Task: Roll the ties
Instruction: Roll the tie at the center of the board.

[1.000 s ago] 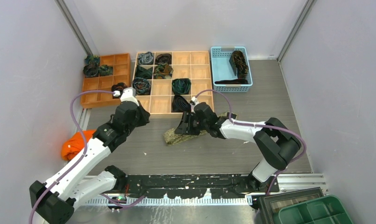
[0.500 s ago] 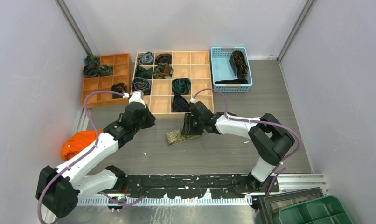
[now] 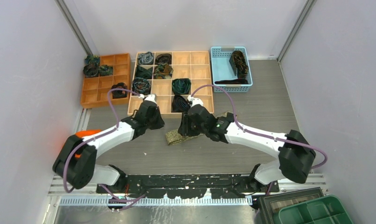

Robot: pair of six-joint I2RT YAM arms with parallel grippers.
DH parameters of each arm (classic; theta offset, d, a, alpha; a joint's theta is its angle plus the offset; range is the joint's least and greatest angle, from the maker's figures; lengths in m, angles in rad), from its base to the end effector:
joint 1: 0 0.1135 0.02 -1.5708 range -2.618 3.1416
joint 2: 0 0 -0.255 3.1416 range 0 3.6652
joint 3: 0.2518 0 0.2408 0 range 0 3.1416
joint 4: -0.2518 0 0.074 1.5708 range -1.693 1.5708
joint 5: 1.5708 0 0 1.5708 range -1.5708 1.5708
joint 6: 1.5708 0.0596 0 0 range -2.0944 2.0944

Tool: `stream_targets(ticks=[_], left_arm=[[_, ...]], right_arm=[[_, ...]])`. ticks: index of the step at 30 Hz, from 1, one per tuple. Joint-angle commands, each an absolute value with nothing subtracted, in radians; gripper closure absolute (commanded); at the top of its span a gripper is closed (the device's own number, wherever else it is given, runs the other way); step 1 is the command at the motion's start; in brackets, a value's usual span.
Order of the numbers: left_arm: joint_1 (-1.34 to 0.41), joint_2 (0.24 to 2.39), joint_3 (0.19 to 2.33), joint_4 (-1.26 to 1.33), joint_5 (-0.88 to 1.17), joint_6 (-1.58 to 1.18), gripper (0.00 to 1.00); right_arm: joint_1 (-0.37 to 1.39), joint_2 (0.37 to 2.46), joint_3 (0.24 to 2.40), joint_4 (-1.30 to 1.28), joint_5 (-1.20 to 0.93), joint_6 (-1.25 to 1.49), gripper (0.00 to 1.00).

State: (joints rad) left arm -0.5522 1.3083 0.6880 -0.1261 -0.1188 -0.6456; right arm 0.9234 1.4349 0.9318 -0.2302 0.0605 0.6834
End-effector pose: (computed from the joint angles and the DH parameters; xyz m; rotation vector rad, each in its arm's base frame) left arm 0.2389 -0.1389 0.1826 -0.1712 2.3513 -0.4652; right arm 0.1946 0.2514 0.2169 -0.2575 2.4080 0.7248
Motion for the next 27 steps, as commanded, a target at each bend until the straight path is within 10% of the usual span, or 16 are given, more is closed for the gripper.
stream_targets(ticks=[1,5,27], left_arm=[[-0.543,1.393,0.711,0.049,-0.012,-0.609,1.0],[-0.542,1.448,0.674,0.148,0.058,-0.62,1.0],[-0.543,1.57,0.602,0.217,0.148,-0.612,1.0]], right_arm=[[0.978,1.378,0.901,-0.253,0.126,0.719,0.71],[1.015,1.403,0.842,-0.193,0.111,0.77,0.98],[1.039,1.709,0.962,-0.131,0.207,0.724,0.99]])
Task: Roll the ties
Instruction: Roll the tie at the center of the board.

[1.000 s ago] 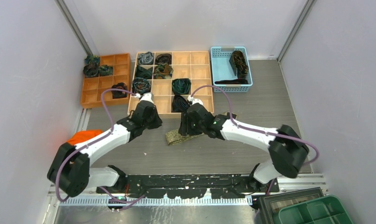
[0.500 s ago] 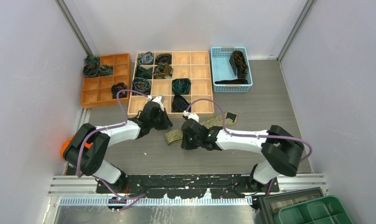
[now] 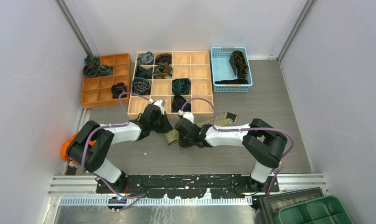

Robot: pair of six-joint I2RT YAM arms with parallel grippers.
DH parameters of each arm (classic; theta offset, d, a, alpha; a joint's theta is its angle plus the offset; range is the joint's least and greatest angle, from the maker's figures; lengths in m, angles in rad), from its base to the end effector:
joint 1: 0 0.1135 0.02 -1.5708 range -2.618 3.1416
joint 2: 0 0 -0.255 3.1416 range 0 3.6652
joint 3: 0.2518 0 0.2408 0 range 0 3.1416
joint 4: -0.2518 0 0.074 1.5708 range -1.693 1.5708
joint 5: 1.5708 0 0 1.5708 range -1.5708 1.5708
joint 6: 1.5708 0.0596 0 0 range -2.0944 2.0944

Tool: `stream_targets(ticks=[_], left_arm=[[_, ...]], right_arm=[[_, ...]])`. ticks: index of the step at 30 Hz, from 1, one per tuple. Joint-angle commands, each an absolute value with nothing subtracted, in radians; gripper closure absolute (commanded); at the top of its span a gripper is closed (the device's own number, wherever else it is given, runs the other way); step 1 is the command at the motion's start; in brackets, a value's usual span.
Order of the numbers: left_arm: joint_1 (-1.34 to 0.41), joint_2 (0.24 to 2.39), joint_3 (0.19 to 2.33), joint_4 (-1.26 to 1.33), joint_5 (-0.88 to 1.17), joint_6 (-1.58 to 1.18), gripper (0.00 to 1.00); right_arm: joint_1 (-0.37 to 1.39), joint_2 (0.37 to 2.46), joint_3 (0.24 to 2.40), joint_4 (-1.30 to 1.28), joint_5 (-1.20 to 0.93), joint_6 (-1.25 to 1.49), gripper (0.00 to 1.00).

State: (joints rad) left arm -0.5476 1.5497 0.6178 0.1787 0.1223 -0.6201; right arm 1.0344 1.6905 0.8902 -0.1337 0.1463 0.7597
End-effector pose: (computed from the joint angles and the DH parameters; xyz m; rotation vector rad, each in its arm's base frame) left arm 0.2515 -0.1619 0.1259 -0.0237 2.4318 -0.7047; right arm 0.1787 0.2835 0.1342 -0.2915 2.5644 0.5467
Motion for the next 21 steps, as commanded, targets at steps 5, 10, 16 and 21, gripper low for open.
stream_targets(ticks=[5,10,16,21], left_arm=[[-0.542,1.565,0.605,0.206,0.136,-0.616,1.0],[-0.539,1.501,0.675,0.038,-0.011,-0.61,1.0],[-0.54,1.299,0.803,-0.253,-0.283,-0.62,1.0],[-0.539,1.06,0.859,-0.419,-0.396,-0.628,1.0]], right_arm=[[1.041,1.702,0.97,-0.144,0.2,0.721,0.99],[1.078,1.615,0.992,-0.255,0.266,0.696,0.99],[1.168,1.475,1.073,-0.458,0.437,0.649,0.53],[1.172,1.412,1.089,-0.476,0.426,0.615,0.0]])
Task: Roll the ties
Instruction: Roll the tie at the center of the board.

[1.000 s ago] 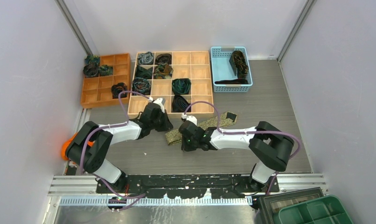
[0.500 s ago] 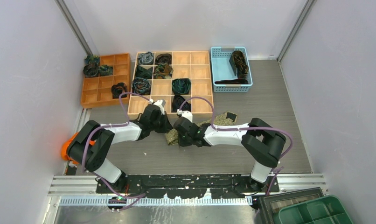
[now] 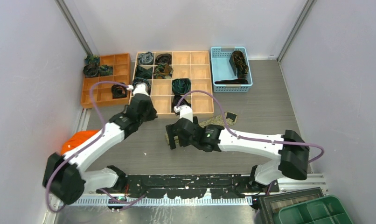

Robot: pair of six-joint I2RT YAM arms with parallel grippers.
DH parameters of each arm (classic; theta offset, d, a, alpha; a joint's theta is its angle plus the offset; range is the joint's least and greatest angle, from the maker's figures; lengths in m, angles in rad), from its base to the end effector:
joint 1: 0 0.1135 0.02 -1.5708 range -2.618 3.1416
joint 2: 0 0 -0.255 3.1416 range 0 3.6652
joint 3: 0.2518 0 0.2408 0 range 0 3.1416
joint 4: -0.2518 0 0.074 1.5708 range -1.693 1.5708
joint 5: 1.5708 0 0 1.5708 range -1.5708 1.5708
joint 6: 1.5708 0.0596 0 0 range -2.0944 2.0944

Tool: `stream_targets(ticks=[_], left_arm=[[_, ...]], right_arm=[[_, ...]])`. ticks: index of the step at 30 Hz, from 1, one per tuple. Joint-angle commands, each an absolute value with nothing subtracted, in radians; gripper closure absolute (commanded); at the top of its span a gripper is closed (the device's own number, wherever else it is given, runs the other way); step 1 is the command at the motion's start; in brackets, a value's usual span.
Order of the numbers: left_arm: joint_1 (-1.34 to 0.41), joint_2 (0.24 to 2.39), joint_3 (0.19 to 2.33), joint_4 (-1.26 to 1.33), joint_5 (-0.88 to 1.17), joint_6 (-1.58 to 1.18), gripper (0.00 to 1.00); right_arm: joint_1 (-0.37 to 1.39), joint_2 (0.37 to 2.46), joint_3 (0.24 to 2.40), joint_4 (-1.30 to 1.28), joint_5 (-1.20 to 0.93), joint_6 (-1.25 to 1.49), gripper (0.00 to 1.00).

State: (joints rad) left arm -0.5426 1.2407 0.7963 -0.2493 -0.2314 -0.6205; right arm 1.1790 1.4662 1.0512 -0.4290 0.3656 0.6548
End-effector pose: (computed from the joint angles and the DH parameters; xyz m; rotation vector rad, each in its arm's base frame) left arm 0.2427 -0.1304 0.2242 -0.2115 2.2581 -0.3635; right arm 0.1408 0.2850 0.2311 -0.4558 2.3457 0.4514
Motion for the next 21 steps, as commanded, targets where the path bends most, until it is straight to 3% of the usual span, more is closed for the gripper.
stream_targets(ticks=[1,6,10,15,21], left_arm=[[-0.538,1.007,0.862,-0.447,-0.41,-0.633,1.0],[-0.538,0.716,0.866,-0.574,-0.483,-0.669,1.0],[-0.538,0.553,0.861,-0.656,-0.552,-0.702,1.0],[-0.537,0.481,0.859,-0.72,-0.582,-0.709,1.0],[-0.538,0.488,0.866,-0.75,-0.58,-0.706,1.0]], right_arm=[[1.172,1.417,1.096,-0.476,0.414,0.603,0.0],[1.175,1.542,1.202,-0.511,0.346,0.563,0.03],[1.19,1.707,1.361,-0.604,0.388,0.54,0.36],[1.236,1.918,1.601,-0.781,0.517,0.496,0.34],[1.241,2.046,1.696,-0.844,0.57,0.485,0.28]])
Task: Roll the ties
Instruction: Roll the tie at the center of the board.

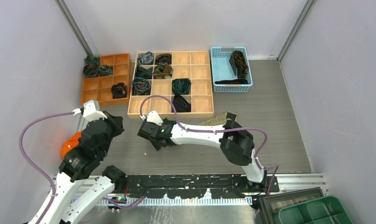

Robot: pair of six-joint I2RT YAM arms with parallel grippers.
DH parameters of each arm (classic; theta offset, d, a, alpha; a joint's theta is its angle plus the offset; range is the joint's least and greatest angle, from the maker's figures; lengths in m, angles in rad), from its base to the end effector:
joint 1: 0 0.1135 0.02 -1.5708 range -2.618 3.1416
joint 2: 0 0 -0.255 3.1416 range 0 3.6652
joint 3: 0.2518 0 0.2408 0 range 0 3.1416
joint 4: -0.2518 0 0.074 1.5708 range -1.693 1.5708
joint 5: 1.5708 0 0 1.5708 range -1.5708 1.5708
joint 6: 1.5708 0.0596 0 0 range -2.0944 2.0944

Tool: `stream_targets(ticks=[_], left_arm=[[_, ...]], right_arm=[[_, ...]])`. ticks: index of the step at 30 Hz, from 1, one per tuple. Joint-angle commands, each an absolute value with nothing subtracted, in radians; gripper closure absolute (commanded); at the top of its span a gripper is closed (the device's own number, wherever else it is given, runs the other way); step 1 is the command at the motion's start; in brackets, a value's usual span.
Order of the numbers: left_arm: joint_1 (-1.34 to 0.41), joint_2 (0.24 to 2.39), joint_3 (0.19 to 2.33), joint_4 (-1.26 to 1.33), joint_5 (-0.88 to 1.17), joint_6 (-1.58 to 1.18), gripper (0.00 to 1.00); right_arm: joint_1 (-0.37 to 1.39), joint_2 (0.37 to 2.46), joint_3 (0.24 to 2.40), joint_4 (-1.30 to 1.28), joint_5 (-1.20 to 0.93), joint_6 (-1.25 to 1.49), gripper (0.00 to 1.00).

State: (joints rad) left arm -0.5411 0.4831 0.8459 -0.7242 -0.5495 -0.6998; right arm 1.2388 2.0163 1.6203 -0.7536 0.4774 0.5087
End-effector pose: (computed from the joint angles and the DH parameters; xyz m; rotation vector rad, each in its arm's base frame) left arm 0.1083 -0.0288 0.3267 -0.5072 1.8202 -0.3198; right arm 0.1628 0.3882 0.1932 -0.7749 2.3937 0.0193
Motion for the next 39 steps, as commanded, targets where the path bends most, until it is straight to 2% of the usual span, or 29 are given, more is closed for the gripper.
stream_targets(ticks=[1,8,18,23,26,30,33,39], left_arm=[[-0.538,0.487,0.865,-0.75,-0.58,-0.704,1.0],[-0.538,0.474,0.864,-0.753,-0.583,-0.697,1.0],[-0.538,0.484,0.849,-0.747,-0.592,-0.692,1.0],[-0.538,0.492,0.842,-0.741,-0.588,-0.691,1.0],[-0.538,0.494,0.839,-0.735,-0.581,-0.687,1.0],[-0.538,0.488,0.835,-0.726,-0.577,-0.675,1.0],[-0.538,0.483,0.834,-0.719,-0.581,-0.663,1.0],[-0.538,0.502,0.842,-0.686,-0.575,-0.638,1.0]], right_arm=[[1.242,2.06,1.702,-0.852,0.578,0.486,0.27],[1.233,2.11,1.681,-0.837,0.594,0.49,0.24],[1.196,2.166,1.674,-0.833,0.525,0.511,0.27],[1.174,2.202,1.674,-0.86,0.471,0.53,0.4],[1.168,2.222,1.678,-0.874,0.465,0.537,0.56],[1.155,2.228,1.69,-0.88,0.469,0.555,0.71],[1.15,2.194,1.677,-0.83,0.456,0.558,0.77],[1.143,2.053,1.619,-0.626,0.286,0.55,0.77]])
